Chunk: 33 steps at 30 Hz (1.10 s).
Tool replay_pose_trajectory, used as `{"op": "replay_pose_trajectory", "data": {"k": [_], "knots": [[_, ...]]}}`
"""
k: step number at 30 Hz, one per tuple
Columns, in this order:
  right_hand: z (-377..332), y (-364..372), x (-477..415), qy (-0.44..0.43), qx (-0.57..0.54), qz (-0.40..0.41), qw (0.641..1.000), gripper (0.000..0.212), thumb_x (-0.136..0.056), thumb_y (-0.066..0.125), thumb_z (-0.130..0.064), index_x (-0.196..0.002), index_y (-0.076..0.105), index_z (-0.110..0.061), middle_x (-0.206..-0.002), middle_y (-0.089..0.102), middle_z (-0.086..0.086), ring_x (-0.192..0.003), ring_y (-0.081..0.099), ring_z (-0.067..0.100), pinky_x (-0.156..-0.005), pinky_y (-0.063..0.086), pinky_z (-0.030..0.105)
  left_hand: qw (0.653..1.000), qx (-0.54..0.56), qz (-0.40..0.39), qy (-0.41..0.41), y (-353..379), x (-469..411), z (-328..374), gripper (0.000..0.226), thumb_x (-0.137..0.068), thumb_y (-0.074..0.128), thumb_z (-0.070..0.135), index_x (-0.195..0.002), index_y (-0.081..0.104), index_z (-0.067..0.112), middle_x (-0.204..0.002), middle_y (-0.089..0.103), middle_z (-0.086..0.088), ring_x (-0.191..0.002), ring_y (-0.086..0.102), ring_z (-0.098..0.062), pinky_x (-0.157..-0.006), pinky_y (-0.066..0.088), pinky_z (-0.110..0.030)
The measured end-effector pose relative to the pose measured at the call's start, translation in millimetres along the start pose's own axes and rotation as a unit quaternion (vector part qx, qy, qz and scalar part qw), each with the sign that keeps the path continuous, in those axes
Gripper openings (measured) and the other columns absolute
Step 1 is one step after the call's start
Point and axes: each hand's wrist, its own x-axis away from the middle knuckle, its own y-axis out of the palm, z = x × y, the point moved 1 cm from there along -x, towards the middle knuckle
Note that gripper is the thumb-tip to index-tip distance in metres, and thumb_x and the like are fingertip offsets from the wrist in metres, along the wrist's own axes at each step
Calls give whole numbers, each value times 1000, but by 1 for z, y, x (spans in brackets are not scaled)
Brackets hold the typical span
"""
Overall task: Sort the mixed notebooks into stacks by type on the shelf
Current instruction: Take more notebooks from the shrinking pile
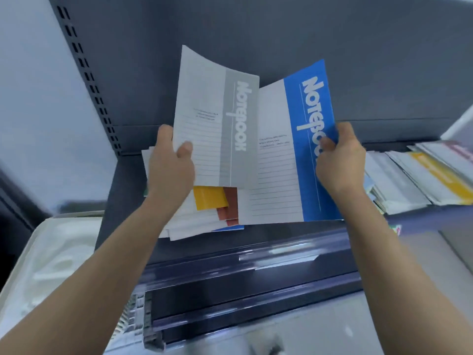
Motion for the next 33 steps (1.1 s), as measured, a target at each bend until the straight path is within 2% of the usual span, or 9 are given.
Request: {"op": "replay_pose_trajectory", "data": {"k": [3, 6, 8, 10, 16, 20, 24, 28, 33], "knots": [[27, -27, -6, 4, -1, 29, 1000, 15, -93, 42, -2, -106, 46, -3, -95, 61, 6, -78, 52, 26, -64, 36, 28, 1000, 2, -17, 5, 33, 7, 12, 2, -98, 42, 11, -97, 39, 11, -82, 52, 17, -71, 49, -9, -56, 39, -11], [57, -54, -21, 4, -9, 45, 999, 9, -93, 41, -3, -100, 44, -7, -89, 58, 7, -78, 52, 30, -63, 40, 33, 1000, -12, -19, 19, 67, 16, 32, 3, -99, 41, 11, -98, 38, 10, -94, 53, 7, -74, 50, -8, -47, 37, -4], [80, -71, -33, 5, -18, 48, 999, 8, -93, 42, -3, -99, 44, -7, -87, 56, 6, -79, 54, 31, -66, 43, 38, 1000, -14, -18, 17, 93, 24, 48, 2, -100, 40, 12, -100, 38, 11, -103, 53, 5, -84, 51, -12, -46, 37, 0], [108, -90, -46, 7, -25, 44, 999, 7, -93, 42, -4, -97, 42, -9, -90, 57, 7, -79, 54, 28, -62, 42, 35, 1000, -13, -18, 13, 125, 35, 62, 2, -100, 40, 13, -101, 39, 12, -106, 52, 6, -91, 51, -12, -48, 38, 0], [197, -154, -89, 24, -29, 35, 999, 15, -95, 41, -5, -108, 47, -2, -98, 58, 7, -81, 51, 21, -62, 34, 26, 1000, -11, -29, 1, 232, 72, 100, 3, -99, 41, 12, -97, 39, 10, -88, 54, 16, -72, 51, 1, -49, 40, -4], [235, -184, -115, 34, -38, 13, 999, 16, -91, 40, 2, -105, 46, -1, -93, 58, 5, -83, 55, 23, -70, 47, 38, 1000, -3, -29, -10, 287, 90, 126, 4, -99, 41, 11, -96, 39, 10, -81, 50, 21, -69, 50, 0, -46, 37, -2], [260, -205, -134, 42, -37, 8, 998, 12, -92, 40, 0, -102, 44, -5, -96, 61, 8, -88, 59, 29, -74, 52, 47, 999, -2, -43, -22, 321, 93, 145, 4, -100, 41, 12, -97, 39, 11, -81, 51, 19, -66, 49, -1, -46, 39, -8], [276, -220, -153, 59, -26, 19, 998, 15, -93, 42, -2, -107, 44, -5, -95, 57, 1, -89, 58, 22, -76, 52, 45, 998, 10, -55, -4, 347, 82, 161, 3, -100, 41, 12, -97, 40, 9, -81, 50, 23, -68, 50, 1, -45, 38, -4], [297, -238, -172, 67, 8, 48, 997, 16, -94, 43, -6, -110, 46, -6, -98, 60, 6, -85, 56, 23, -69, 47, 36, 997, 18, -78, 1, 387, 65, 173, 4, -100, 41, 15, -98, 40, 11, -82, 49, 22, -71, 49, 2, -53, 38, -16]]}}
